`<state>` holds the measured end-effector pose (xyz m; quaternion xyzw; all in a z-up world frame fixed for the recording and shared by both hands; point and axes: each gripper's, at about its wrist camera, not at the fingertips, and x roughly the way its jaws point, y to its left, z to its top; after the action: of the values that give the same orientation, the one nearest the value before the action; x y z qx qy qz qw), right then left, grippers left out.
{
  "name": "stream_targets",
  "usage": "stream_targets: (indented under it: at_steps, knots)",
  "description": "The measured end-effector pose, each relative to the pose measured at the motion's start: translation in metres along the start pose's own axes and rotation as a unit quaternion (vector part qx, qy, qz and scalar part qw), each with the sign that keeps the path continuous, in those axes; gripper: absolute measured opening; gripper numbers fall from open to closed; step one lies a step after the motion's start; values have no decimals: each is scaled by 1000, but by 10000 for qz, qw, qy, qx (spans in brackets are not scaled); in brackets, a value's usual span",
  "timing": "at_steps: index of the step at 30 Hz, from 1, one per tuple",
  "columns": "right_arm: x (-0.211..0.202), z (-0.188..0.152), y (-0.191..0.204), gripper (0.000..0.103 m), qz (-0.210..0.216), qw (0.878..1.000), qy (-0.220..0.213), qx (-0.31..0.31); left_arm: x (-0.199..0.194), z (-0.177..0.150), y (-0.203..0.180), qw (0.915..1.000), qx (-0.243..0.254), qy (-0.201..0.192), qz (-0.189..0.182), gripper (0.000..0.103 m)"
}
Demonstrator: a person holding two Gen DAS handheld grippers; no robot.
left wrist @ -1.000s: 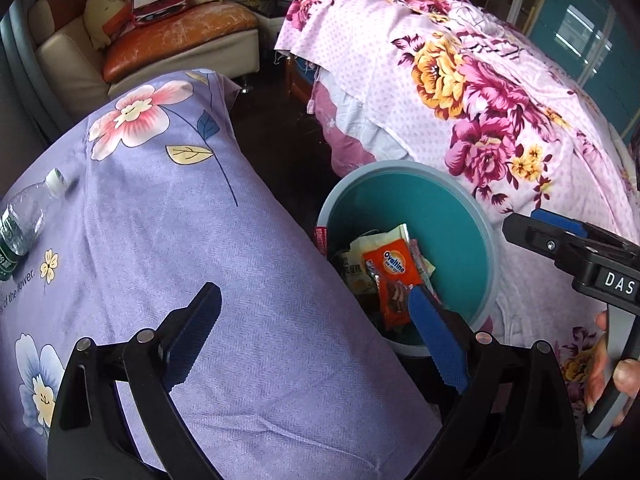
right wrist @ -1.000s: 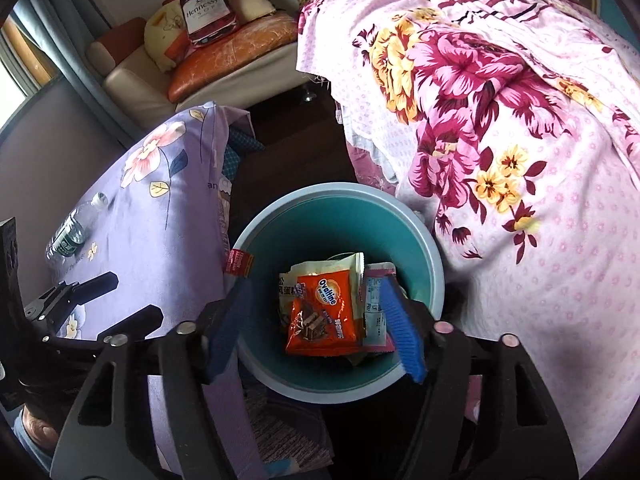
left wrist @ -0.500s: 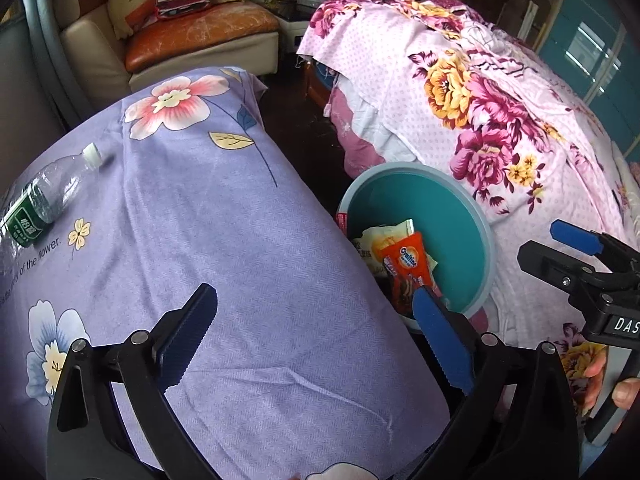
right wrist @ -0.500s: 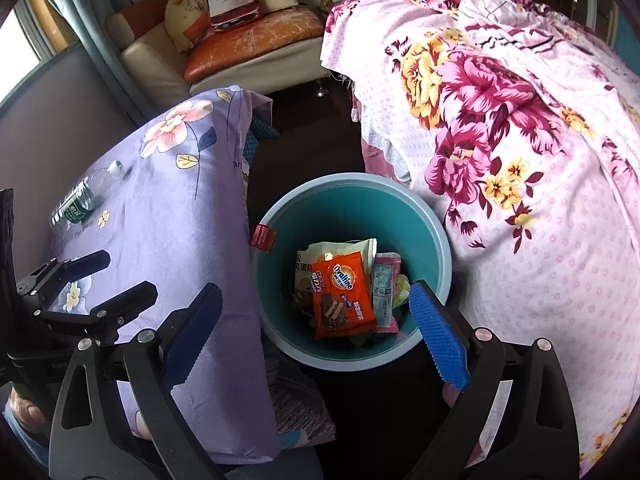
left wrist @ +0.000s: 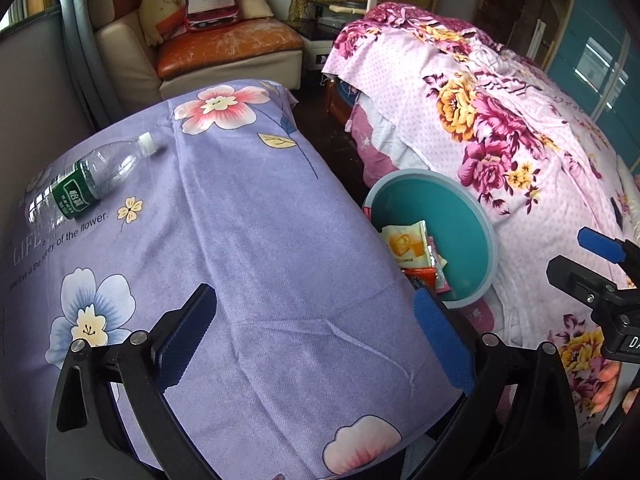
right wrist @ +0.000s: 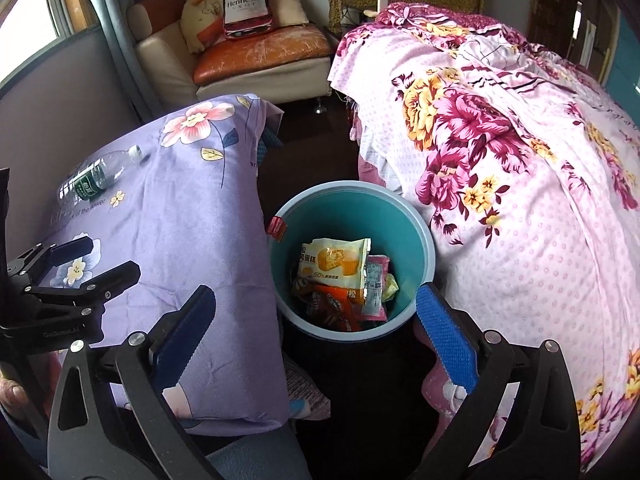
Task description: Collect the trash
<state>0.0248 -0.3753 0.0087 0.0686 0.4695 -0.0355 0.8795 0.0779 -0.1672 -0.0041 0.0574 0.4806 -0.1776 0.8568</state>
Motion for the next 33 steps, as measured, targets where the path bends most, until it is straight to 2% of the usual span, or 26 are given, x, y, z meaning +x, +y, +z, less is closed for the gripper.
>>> stream_targets:
  at_steps: [8, 17, 33]
  knots:
    - [-20, -17, 17, 96, -9, 9999, -117, -34, -24, -14, 7, 9998, -63, -183, 25, 99]
    - [-24, -34, 28, 96, 136, 9999, -1, -72, -34, -31, 12, 9996, -86, -227, 137, 99]
    - [-20, -32, 46, 96, 142, 9996, 62, -246, -29, -37, 30, 9992, -280, -171, 230, 99]
